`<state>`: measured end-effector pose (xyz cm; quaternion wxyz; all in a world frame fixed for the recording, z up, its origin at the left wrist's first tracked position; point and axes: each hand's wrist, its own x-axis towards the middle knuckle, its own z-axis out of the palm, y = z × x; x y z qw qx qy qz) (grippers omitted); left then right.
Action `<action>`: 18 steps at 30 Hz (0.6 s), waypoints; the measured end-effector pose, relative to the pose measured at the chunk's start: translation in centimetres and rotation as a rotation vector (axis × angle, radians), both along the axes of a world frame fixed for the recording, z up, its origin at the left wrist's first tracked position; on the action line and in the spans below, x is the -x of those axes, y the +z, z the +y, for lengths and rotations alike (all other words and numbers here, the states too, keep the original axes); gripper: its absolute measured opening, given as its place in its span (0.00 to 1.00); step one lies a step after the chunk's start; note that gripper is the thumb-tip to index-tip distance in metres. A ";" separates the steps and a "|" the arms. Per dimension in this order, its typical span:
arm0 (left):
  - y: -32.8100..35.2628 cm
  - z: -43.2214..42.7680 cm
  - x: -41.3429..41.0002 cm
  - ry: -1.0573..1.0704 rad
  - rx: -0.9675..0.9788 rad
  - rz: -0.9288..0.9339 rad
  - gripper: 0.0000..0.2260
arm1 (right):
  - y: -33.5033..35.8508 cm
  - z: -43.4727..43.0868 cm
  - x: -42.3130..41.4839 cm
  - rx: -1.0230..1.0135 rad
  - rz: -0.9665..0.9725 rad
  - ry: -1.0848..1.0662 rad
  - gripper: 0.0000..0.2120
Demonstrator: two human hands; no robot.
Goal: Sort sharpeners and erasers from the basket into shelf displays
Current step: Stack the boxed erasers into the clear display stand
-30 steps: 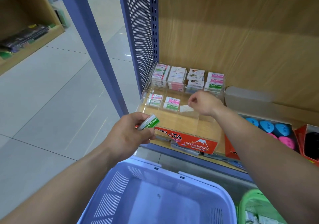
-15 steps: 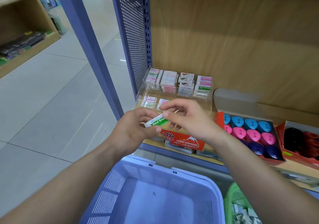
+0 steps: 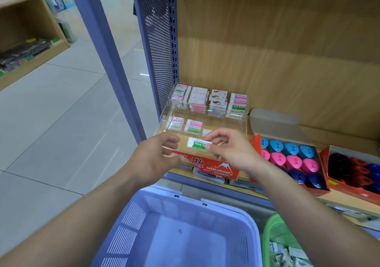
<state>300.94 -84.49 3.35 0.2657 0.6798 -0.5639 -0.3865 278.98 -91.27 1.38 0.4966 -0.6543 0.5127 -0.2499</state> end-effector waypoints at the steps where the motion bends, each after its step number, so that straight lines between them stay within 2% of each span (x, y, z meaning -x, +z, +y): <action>1: 0.0 0.0 -0.5 0.007 0.002 -0.072 0.18 | -0.5 -0.9 0.1 0.038 0.052 -0.040 0.05; 8: -0.8 -0.4 -2.8 0.076 0.054 -0.177 0.14 | -4.4 -10.2 -3.5 0.296 0.252 -0.154 0.06; 13: -1.6 -0.7 -3.4 0.055 0.039 -0.210 0.14 | -5.9 -13.0 -6.1 0.297 0.496 0.074 0.05; 16: -1.6 -0.8 -3.6 0.055 0.029 -0.214 0.13 | -6.1 -13.0 -6.3 0.266 0.645 0.197 0.16; 18: -1.5 -0.8 -3.4 0.057 0.020 -0.203 0.13 | -6.0 -12.4 -6.1 0.300 0.695 0.204 0.18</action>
